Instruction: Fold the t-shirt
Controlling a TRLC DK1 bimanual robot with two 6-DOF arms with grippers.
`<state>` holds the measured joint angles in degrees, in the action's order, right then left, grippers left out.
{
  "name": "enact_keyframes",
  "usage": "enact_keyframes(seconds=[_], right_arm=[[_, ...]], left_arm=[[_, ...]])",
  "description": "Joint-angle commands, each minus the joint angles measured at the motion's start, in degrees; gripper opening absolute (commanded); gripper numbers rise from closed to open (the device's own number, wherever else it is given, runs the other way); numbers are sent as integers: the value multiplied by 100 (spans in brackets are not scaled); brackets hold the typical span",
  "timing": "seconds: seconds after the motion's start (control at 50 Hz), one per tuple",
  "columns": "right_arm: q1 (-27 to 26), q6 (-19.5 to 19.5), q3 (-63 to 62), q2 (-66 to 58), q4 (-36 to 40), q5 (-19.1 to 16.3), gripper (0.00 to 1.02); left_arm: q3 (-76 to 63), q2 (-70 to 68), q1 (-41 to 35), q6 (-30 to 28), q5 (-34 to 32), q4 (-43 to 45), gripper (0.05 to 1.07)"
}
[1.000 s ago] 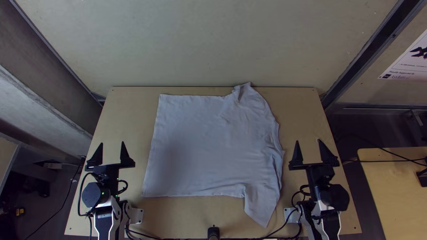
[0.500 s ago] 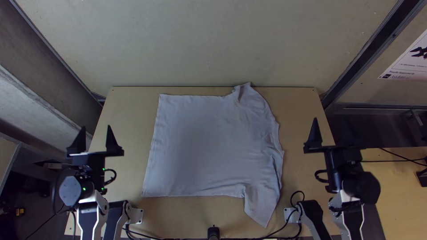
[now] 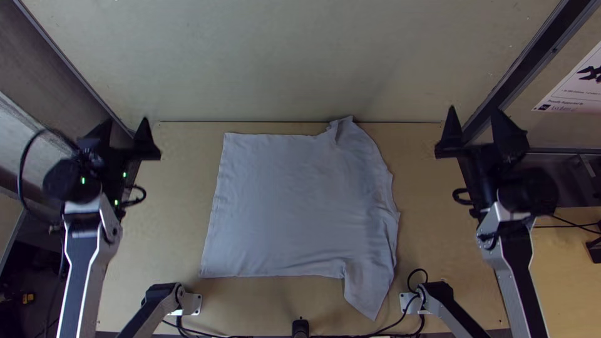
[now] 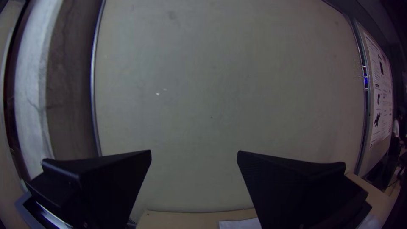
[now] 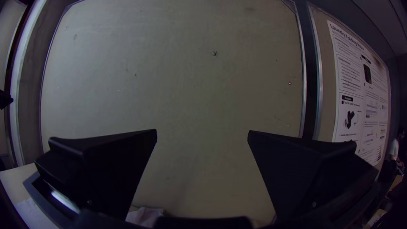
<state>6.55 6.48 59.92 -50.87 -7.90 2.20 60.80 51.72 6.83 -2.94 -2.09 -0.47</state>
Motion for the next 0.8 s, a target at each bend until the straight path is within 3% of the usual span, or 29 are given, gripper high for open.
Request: enact_keyframes(seconds=[0.0, 0.2, 0.4, 0.52, 0.78], right_arm=[[-39, -86, 547, -485, 184, 79, 98], [-57, -411, 1549, -1496, 1063, 70, 98], [40, -613, 2032, -2243, 1353, 70, 98], [84, -754, 2437, -2841, 1906, 70, 98], [92, -1237, 2938, -3860, 2530, 62, 98]], left_arm=[[583, 576, -68, 285, 24, -138, 103], [1488, 1648, -217, 610, 24, -454, 103], [2806, 3001, -323, 1349, 24, -1465, 103], [3298, 3669, -331, 1744, 24, -1711, 103], [3940, 4803, -411, 1938, 15, -2124, 103]])
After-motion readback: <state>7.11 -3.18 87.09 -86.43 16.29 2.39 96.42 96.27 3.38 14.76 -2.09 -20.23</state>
